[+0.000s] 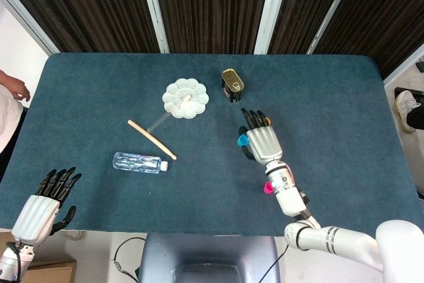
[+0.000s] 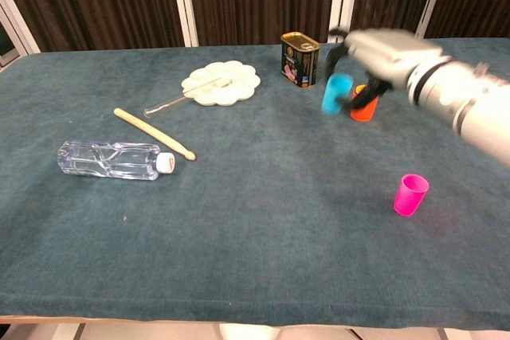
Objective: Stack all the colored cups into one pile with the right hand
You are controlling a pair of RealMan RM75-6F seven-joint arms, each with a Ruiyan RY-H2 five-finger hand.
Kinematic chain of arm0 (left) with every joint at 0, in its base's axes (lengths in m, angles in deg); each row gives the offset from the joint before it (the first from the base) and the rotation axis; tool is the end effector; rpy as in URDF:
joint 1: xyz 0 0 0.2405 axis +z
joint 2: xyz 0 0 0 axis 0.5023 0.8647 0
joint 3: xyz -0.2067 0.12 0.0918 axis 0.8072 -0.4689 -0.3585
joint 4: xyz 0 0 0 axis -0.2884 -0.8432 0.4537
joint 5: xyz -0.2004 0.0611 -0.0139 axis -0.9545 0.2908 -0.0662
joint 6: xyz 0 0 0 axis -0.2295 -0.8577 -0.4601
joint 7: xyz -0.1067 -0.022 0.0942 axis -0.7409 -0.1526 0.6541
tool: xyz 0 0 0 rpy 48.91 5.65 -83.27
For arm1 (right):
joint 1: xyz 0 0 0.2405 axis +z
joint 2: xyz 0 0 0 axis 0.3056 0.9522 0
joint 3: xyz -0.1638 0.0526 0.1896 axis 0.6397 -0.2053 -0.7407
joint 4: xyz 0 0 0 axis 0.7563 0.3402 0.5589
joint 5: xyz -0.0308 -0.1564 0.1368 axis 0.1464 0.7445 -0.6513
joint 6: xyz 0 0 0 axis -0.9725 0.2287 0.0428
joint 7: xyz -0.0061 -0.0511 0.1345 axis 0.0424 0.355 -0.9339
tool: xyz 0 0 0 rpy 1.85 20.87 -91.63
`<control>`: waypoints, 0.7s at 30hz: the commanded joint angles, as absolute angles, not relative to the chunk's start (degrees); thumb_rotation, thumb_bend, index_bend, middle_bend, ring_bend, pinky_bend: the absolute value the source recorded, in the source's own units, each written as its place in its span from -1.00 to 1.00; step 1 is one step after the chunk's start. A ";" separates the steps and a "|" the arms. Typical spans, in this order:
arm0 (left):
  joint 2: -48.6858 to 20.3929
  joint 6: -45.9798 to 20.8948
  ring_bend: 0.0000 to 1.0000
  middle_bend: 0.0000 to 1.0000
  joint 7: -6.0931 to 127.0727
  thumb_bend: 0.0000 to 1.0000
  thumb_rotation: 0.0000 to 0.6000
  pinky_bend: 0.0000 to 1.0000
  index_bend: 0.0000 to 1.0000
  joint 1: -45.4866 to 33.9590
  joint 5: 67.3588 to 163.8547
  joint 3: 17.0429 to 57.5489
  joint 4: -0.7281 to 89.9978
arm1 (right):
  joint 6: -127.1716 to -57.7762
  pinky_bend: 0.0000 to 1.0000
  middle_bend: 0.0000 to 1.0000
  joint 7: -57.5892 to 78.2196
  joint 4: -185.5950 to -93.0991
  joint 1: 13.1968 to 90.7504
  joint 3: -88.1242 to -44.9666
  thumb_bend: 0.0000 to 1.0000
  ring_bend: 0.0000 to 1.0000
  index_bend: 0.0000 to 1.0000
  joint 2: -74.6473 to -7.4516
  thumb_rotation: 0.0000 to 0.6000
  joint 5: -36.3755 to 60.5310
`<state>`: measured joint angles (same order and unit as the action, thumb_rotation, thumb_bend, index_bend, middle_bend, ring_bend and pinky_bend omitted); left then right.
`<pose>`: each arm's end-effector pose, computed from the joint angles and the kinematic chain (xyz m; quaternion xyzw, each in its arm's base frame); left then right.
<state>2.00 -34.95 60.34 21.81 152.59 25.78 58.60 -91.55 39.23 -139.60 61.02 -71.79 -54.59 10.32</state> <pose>-0.2956 0.1742 0.1289 -0.6901 -0.3274 -0.3996 0.5069 -0.1436 -0.3748 -0.0141 0.6874 -0.3319 0.3898 0.5152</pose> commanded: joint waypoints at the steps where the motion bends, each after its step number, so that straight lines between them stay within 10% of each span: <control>1: 1.86 -34.69 -1.00 -1.00 60.61 -0.08 1.00 -0.86 -1.00 21.73 152.51 25.79 58.60 | -93.89 -1.00 -0.92 39.54 -134.53 61.35 -75.07 -0.01 -1.00 0.22 -53.92 1.00 9.05; 21: 1.19 -32.93 -1.00 -1.00 62.09 -0.08 1.00 -0.86 -1.00 21.22 150.95 26.28 58.72 | -86.50 -1.00 -0.92 38.63 -119.44 64.84 -75.81 -0.01 -1.00 0.20 -60.10 1.00 5.02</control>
